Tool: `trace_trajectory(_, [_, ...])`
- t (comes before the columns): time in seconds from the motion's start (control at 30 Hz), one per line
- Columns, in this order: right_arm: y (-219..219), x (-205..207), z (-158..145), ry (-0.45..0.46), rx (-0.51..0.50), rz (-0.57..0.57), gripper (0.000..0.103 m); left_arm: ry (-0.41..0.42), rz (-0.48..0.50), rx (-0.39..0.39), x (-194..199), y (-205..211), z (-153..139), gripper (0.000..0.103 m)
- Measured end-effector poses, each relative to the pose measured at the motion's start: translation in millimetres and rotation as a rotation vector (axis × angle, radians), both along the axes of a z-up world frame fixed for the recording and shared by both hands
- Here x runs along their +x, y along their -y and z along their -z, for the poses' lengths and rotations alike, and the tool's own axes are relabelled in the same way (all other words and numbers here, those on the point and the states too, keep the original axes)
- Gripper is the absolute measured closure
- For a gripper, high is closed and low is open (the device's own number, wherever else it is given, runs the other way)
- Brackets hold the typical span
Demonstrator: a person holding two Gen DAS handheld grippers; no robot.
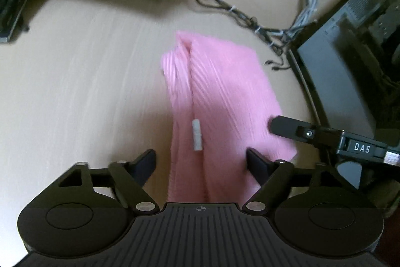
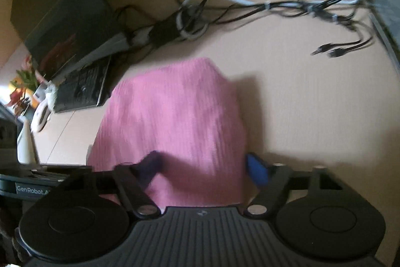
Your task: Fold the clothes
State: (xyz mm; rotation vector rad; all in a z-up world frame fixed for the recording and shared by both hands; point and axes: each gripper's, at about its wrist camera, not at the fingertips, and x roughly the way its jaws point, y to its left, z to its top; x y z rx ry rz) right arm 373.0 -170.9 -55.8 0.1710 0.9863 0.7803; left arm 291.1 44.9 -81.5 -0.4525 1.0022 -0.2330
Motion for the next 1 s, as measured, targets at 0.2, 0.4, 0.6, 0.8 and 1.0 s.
trace_trajectory(0.2, [-44.8, -8.0, 1.0, -0.014, -0.004, -0.094, 0.039, 0.041, -0.008, 0.069, -13.7, -6.8, -13.3, 0.049])
trace_trajectory(0.4, [-126.7, -19.0, 2.2, 0.006, 0.008, -0.226, 0.039, 0.037, -0.158, 0.095, -39.1, -66.3, -19.0, 0.049])
trace_trajectory(0.6, [-202.6, -29.0, 2.7, 0.034, 0.012, -0.345, 0.039, 0.025, -0.311, 0.125, -59.4, -130.2, -25.8, 0.048])
trace_trajectory(0.8, [-228.7, -19.3, -5.0, 0.110, -0.032, -0.347, 0.038, 0.034, -0.397, 0.062, -55.1, -168.8, -22.7, 0.049])
trace_trajectory(1.0, [-217.6, -20.0, -23.5, 0.257, -0.104, -0.301, 0.024, 0.064, -0.365, -0.018, -37.9, -178.5, -14.7, 0.048])
